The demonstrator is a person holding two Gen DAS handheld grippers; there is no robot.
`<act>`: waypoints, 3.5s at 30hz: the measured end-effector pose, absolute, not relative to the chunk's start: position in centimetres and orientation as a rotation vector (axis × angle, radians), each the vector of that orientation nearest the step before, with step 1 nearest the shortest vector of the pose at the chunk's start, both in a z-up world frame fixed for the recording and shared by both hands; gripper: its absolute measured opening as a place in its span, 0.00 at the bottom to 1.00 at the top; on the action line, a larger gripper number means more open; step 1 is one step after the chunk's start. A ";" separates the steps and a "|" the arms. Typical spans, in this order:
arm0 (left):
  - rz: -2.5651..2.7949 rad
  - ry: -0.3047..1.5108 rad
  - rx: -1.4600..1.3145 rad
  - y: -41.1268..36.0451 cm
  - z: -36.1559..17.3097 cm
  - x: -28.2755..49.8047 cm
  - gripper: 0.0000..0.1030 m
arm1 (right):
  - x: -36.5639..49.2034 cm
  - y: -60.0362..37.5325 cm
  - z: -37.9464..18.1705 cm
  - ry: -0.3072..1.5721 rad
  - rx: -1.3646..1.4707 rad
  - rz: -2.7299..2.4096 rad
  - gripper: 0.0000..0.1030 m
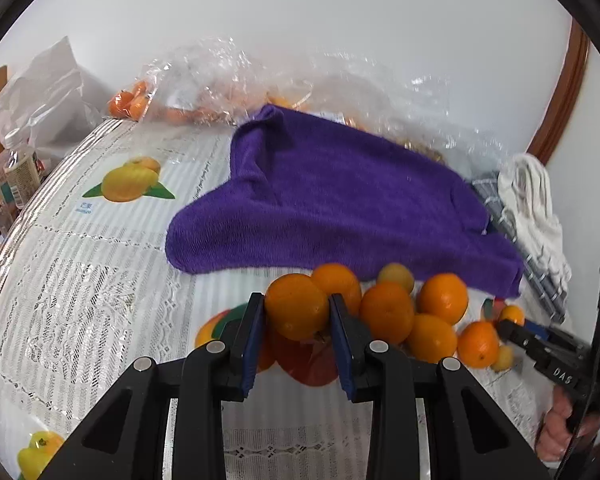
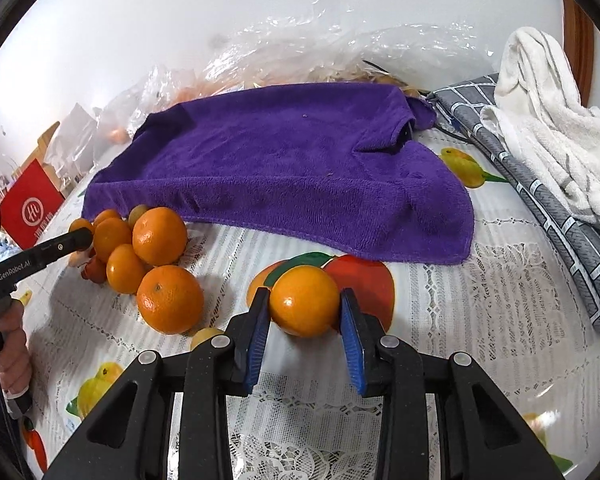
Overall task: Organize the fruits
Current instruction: 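Grasp a small orange with the right gripper while the left gripper grasps another orange, then carry both oranges onto the purple towel and open both grippers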
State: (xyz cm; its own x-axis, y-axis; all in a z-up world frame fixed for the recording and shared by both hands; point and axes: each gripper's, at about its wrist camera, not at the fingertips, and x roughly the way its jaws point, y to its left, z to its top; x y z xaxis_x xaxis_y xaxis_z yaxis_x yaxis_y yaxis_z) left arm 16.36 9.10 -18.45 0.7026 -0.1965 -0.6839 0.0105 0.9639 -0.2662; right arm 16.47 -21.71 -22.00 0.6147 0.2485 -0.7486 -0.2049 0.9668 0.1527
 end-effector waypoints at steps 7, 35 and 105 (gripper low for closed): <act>-0.119 0.736 -0.260 9.3 -17.7 15.8 0.29 | 16.1 -22.1 -21.2 0.854 0.076 0.251 0.33; -0.051 0.686 -0.208 8.4 -6.1 25.1 0.29 | 28.3 -20.6 -10.4 0.738 0.088 0.206 0.33; -0.092 0.916 -0.058 3.9 -16.7 33.7 0.35 | 34.3 -19.1 -18.0 0.855 -0.030 0.170 0.59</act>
State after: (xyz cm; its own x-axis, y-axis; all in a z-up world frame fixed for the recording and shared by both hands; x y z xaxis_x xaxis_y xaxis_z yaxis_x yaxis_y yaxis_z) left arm 33.72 3.89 -16.74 0.6055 -0.1044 -0.7889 0.0553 0.9945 -0.0892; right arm 34.27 -19.07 -17.98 0.6436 0.1372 -0.7529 -0.1612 0.9860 0.0419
